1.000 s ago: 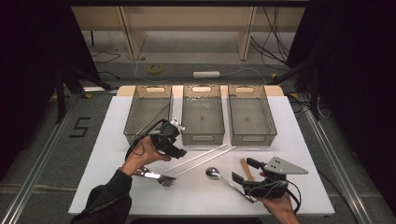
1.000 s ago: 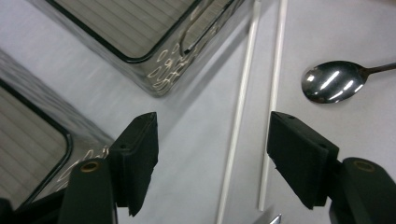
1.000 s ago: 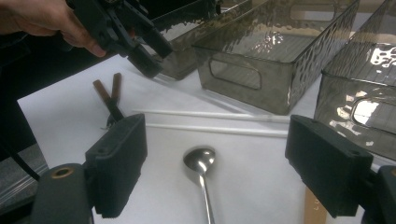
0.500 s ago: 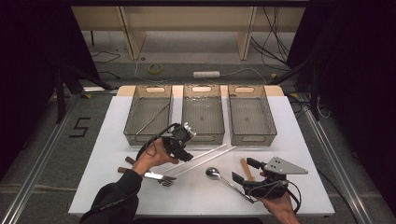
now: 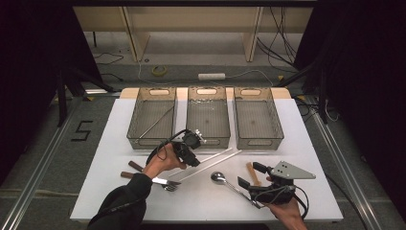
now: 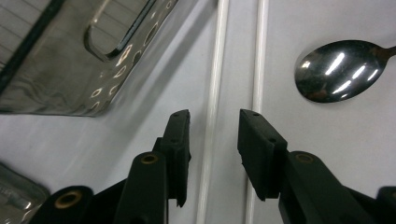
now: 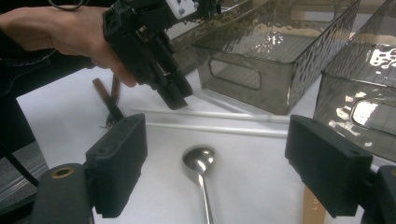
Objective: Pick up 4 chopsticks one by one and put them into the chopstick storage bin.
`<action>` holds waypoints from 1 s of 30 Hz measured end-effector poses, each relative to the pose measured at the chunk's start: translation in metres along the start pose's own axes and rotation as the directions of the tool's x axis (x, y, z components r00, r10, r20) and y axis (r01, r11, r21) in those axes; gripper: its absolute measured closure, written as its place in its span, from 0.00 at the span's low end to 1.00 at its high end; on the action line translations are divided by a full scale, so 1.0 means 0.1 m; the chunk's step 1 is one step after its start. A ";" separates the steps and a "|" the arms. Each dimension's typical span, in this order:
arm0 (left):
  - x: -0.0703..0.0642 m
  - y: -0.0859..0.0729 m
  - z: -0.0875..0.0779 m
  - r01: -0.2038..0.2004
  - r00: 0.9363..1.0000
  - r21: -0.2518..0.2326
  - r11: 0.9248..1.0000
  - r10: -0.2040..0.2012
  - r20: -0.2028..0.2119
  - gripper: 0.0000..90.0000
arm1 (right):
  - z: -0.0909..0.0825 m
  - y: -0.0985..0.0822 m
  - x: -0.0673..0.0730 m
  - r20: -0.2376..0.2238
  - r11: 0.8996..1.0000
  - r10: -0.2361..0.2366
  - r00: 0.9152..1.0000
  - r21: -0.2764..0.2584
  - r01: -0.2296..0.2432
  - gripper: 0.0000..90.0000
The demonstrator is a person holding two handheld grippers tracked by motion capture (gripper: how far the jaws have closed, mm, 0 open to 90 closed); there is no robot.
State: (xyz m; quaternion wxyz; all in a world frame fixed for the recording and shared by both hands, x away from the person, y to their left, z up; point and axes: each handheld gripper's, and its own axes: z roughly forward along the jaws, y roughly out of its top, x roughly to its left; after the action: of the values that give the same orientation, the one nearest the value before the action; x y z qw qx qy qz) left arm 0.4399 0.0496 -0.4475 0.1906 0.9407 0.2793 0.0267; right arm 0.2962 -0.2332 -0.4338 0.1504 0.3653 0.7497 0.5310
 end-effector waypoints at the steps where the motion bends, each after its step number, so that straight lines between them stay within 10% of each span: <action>1: 0.00 0.00 0.01 -0.002 1.000 0.003 1.000 0.002 0.000 0.71 | 0.00 0.00 0.00 0.001 1.000 0.001 1.000 0.000 -0.001 0.24; 30: -0.06 0.06 0.19 -0.080 0.996 0.051 0.996 0.081 -0.027 0.92 | 0.00 0.00 0.01 -0.002 1.000 -0.004 1.000 0.004 0.004 0.25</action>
State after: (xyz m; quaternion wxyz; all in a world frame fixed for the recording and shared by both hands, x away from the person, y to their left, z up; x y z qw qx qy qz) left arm 0.4415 0.0352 -0.4623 0.1620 0.9551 0.2445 0.0409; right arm 0.2956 -0.2321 -0.4335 0.1498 0.3637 0.7517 0.5294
